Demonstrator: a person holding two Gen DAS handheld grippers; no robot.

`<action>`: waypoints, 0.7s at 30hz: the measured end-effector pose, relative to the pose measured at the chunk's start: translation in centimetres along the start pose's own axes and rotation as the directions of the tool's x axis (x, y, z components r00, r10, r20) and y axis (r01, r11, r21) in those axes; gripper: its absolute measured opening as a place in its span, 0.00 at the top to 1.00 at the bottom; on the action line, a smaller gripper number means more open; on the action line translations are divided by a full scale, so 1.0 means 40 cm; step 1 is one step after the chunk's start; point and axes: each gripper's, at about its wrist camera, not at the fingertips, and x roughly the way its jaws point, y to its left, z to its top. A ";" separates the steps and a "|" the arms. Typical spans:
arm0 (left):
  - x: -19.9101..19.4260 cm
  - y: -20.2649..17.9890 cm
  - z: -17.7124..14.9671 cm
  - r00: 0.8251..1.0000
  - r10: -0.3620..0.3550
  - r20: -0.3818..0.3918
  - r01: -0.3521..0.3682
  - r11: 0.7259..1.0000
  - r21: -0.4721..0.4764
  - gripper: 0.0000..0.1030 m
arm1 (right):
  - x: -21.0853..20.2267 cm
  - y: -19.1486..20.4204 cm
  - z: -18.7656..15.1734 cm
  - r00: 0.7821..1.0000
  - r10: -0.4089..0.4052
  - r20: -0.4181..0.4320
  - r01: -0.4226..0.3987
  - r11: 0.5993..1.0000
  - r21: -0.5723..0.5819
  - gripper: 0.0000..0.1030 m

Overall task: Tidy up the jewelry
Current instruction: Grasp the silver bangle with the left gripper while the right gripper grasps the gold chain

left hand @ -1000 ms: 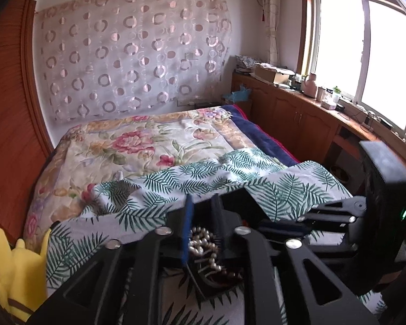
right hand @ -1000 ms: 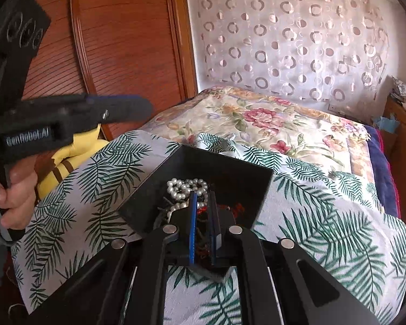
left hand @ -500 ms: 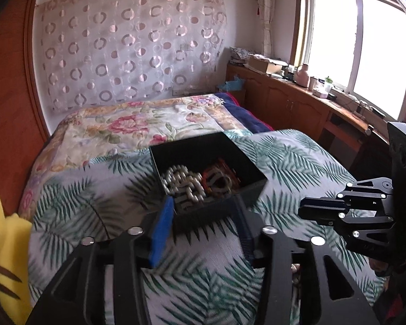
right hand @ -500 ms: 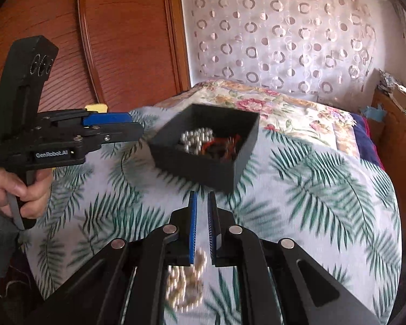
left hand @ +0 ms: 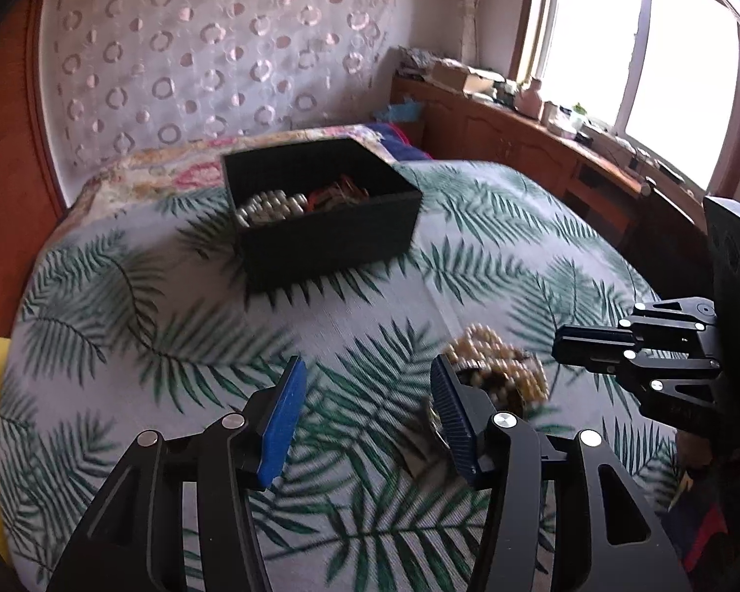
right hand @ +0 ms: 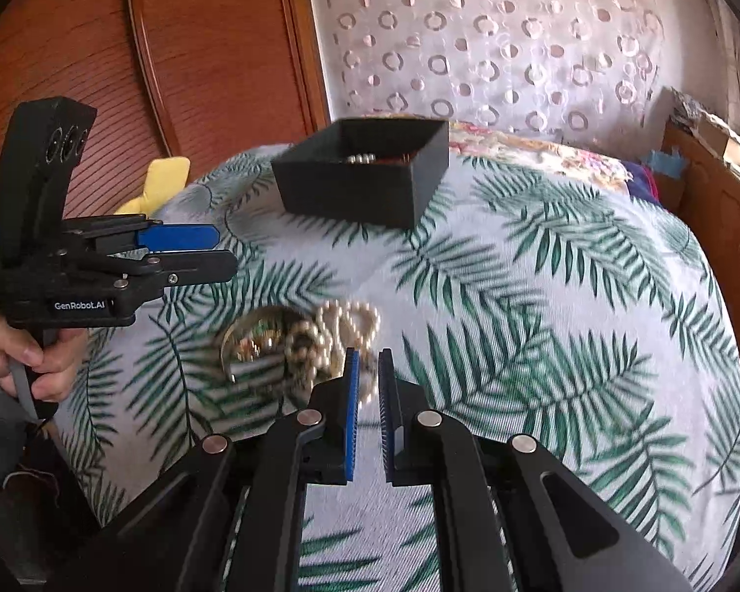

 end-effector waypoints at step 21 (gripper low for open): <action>0.058 -0.076 -0.027 0.995 -0.024 -0.094 0.032 0.996 0.087 0.96 | 0.000 0.009 -0.039 1.000 0.000 -0.006 0.000 1.000 0.011 0.84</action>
